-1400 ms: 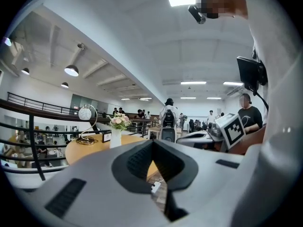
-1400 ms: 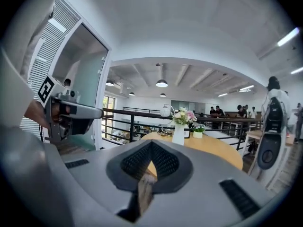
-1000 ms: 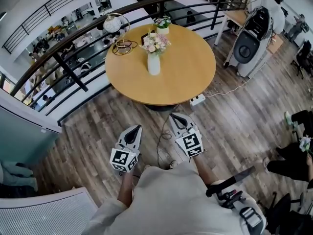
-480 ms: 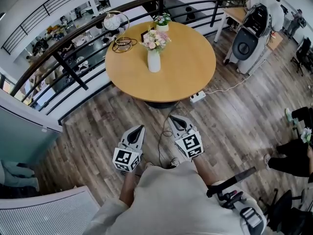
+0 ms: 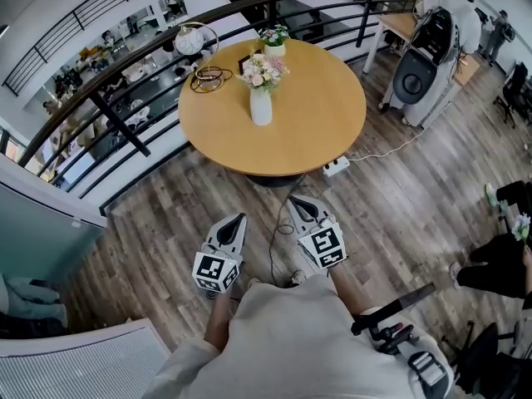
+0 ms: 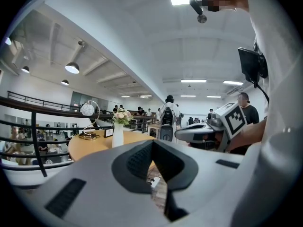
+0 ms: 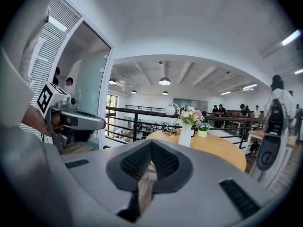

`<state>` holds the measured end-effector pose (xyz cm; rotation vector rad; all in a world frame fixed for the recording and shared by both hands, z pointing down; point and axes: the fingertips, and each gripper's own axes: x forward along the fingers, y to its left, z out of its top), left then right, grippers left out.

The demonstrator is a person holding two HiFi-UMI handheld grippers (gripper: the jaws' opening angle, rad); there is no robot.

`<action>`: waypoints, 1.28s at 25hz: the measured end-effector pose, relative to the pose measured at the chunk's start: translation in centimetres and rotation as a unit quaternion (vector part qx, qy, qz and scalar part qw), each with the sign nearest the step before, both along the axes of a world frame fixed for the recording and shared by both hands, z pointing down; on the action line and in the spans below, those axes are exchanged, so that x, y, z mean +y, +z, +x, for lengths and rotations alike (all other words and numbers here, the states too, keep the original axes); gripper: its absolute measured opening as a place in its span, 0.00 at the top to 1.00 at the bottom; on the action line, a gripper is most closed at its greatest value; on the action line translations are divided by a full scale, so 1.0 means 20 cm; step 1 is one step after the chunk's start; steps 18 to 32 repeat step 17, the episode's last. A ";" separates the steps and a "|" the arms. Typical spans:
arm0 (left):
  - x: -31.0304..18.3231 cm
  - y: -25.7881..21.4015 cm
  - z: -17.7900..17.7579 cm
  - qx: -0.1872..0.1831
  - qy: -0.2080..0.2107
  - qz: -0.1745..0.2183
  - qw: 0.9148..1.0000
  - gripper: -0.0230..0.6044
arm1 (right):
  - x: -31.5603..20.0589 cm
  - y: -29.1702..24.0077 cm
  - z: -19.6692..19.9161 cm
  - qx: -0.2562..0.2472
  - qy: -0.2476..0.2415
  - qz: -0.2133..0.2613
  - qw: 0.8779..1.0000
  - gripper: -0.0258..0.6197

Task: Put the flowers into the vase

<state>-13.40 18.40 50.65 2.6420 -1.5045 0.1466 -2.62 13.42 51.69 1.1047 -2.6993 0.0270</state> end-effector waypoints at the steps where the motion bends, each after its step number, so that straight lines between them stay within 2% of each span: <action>1: 0.00 0.00 0.00 0.001 -0.001 0.001 1.000 0.95 | 0.00 0.00 0.00 0.001 0.000 0.000 1.000 0.95; 32: 0.00 -0.01 -0.02 0.002 -0.006 0.005 1.000 0.95 | 0.01 -0.01 -0.01 0.000 -0.003 0.001 1.000 0.95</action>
